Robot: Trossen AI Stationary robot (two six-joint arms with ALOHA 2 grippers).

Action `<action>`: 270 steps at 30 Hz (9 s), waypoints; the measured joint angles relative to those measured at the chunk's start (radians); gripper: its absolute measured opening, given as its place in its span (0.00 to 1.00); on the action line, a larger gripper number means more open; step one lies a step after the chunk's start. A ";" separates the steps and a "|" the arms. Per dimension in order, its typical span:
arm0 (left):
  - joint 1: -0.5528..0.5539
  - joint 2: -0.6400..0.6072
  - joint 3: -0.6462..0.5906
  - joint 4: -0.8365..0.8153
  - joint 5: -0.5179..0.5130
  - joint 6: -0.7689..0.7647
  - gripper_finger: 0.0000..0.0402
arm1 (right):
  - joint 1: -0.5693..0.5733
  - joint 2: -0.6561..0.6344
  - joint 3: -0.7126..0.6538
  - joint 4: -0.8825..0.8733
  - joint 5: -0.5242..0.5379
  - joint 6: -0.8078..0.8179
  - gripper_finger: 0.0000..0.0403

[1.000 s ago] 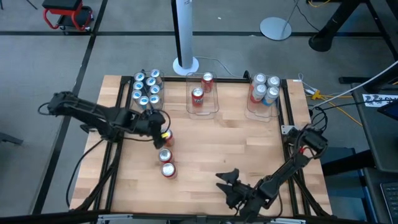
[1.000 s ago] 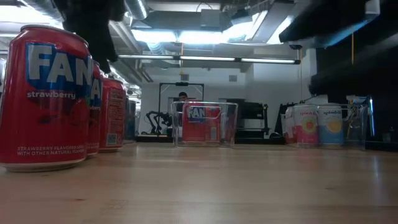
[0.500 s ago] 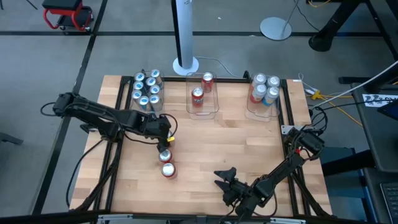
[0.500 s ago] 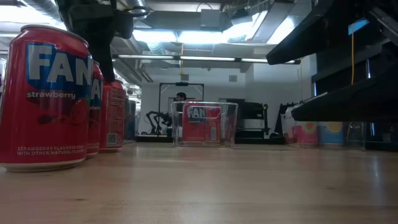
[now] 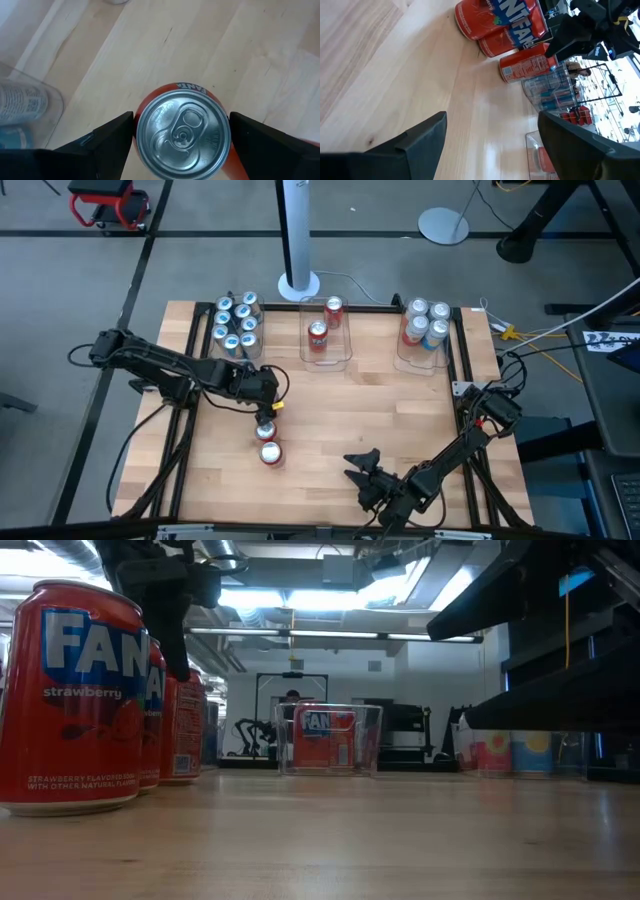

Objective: Sort soda cans
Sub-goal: Put the red soda can into the center transparent bin

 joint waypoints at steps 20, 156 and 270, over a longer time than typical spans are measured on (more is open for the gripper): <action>0.000 0.000 -0.003 -0.001 0.008 0.013 0.68 | 0.000 0.000 0.000 0.000 0.000 0.000 0.77; 0.668 0.457 0.322 0.453 0.034 0.785 0.77 | -0.086 0.055 0.000 0.051 -0.037 -0.069 0.77; -0.268 0.273 0.248 -0.197 0.096 0.629 0.73 | -0.085 0.110 0.001 0.322 -0.156 -0.149 0.77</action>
